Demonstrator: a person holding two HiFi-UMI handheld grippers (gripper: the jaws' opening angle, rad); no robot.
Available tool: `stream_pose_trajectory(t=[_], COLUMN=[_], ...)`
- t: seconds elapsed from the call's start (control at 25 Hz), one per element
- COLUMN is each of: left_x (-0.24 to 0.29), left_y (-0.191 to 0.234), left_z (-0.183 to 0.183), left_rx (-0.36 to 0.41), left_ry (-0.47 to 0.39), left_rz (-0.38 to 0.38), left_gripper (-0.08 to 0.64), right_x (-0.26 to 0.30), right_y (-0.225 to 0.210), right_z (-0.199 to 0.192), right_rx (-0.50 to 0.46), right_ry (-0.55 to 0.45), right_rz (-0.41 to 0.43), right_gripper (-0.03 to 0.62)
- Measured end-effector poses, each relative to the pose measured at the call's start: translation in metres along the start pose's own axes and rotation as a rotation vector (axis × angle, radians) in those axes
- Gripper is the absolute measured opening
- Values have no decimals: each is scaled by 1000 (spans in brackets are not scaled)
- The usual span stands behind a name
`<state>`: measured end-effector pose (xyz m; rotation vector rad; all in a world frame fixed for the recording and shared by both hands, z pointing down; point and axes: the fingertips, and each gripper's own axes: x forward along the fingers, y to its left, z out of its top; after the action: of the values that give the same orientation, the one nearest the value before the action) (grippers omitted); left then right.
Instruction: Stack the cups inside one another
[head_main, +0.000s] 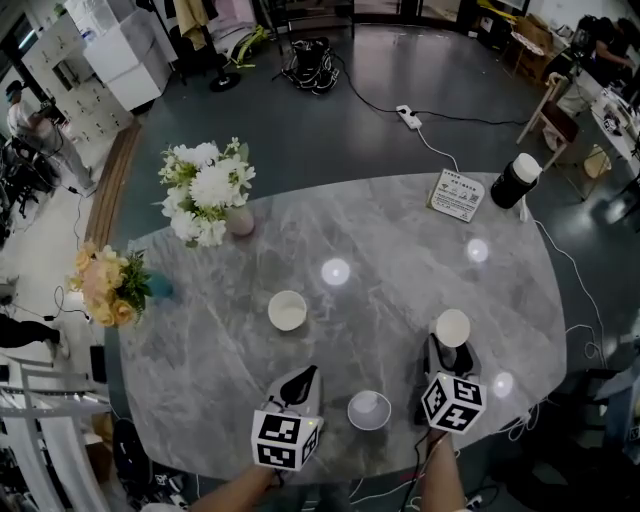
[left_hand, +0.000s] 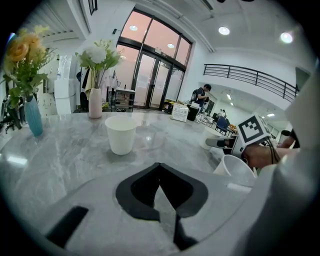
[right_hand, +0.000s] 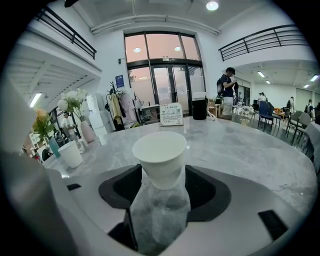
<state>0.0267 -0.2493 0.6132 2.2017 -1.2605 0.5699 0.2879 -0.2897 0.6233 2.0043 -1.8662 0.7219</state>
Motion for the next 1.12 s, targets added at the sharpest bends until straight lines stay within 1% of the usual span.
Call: stream_pose_trajectory(t=[0.32, 0.6, 0.88, 1.12], left_x=[2, -1, -9, -26], left_y=[3, 4, -4, -12], left_z=[-1, -2, 1, 5], left_rx=[-1, -3, 4, 0], left_ry=[2, 1, -16, -40], left_rz=[0, 7, 1, 5], left_gripper=[-5, -5, -5, -5], right_x=[4, -1, -17, -45], right_y=[-3, -2, -1, 7], right_z=[1, 5, 11, 21], right_rx=[7, 12, 15, 2], right_ry=[-13, -30, -42, -51], right_rz=[-15, 0, 7, 26], right_gripper=[227, 227, 227, 227])
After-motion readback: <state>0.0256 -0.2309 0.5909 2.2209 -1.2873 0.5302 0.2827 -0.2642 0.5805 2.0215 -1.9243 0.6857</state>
